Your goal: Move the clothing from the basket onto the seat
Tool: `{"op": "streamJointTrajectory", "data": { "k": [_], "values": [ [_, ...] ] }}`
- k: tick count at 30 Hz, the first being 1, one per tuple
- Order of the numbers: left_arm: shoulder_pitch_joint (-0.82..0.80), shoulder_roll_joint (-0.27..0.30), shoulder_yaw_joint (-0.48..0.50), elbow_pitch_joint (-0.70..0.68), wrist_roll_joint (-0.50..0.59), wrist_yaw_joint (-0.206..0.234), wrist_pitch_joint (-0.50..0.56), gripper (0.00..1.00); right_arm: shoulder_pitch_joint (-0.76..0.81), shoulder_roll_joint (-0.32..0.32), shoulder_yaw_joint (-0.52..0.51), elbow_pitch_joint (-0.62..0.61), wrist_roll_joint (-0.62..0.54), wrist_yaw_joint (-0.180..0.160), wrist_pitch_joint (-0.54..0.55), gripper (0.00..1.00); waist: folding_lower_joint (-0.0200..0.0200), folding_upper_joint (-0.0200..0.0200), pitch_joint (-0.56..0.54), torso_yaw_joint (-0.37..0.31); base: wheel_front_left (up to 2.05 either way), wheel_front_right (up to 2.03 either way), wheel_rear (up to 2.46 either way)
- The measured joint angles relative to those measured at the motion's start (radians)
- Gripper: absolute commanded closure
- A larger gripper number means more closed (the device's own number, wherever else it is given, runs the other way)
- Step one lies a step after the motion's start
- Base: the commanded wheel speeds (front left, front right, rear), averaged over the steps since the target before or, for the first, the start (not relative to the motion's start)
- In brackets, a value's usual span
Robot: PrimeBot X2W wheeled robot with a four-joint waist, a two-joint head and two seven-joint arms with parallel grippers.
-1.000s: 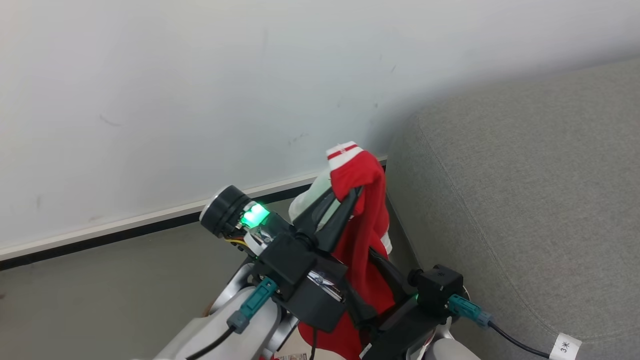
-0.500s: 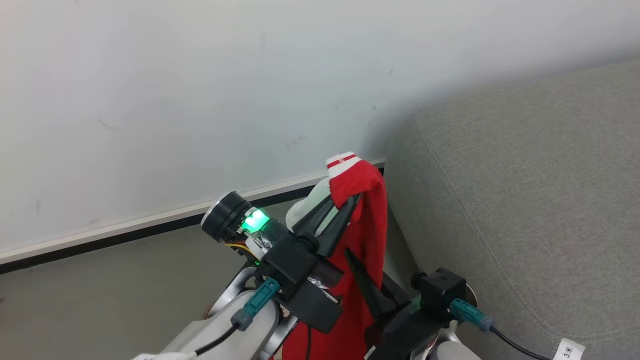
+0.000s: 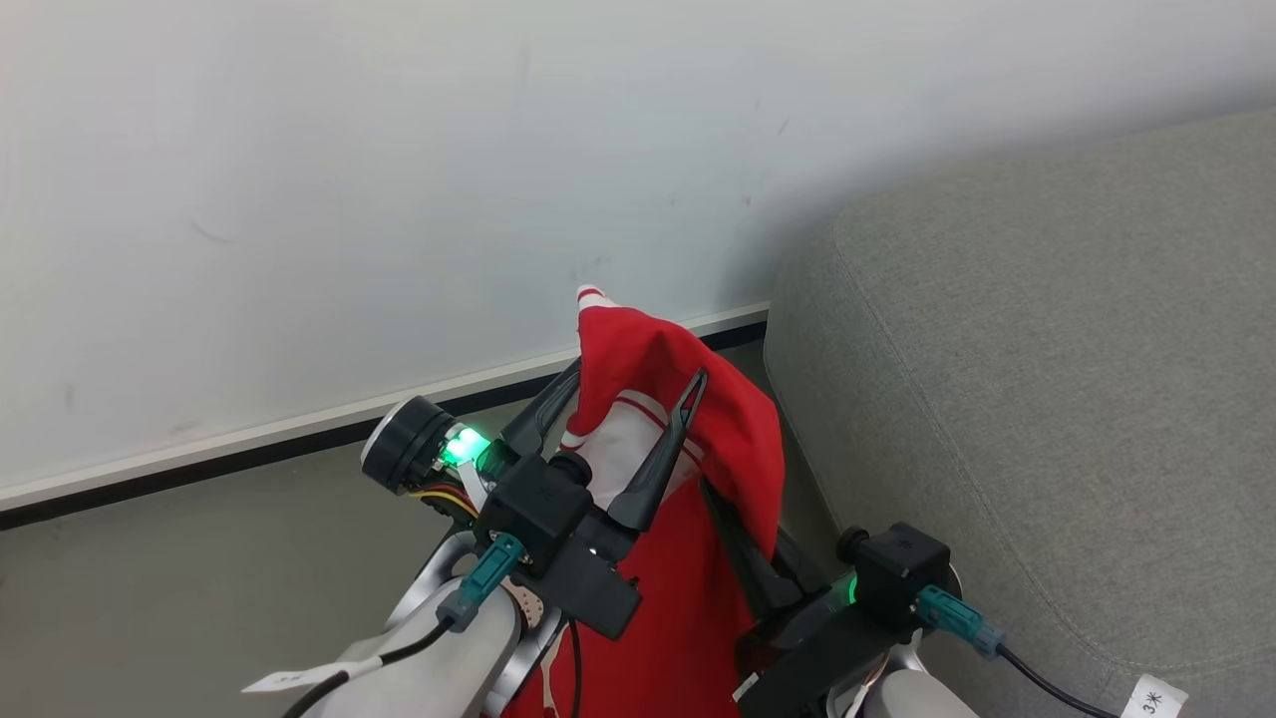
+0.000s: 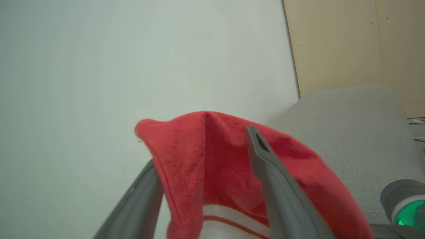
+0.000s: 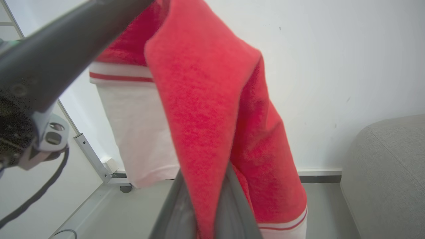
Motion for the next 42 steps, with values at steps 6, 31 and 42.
{"op": "streamJointTrajectory", "data": {
  "k": [6,31,42],
  "values": [
    [0.001,0.010,0.001,0.003,-0.001,0.007,0.000,0.00,0.002,0.003,-0.025,-0.008,0.000,0.000,0.000,1.00,0.0000,0.0000,0.012,-0.004,0.00,0.00,0.00],
    [-0.064,0.083,-0.016,-0.043,0.027,-0.010,0.072,0.00,0.014,0.049,-0.277,-0.141,-0.083,0.000,0.000,1.00,0.0000,0.0000,0.166,-0.198,0.00,0.00,0.00],
    [-0.113,0.066,-0.063,-0.018,0.032,-0.067,0.086,0.00,0.048,0.067,-0.369,-0.204,-0.107,0.000,0.000,1.00,0.0001,0.0001,0.249,-0.316,0.00,0.00,0.00]
  ]
}}
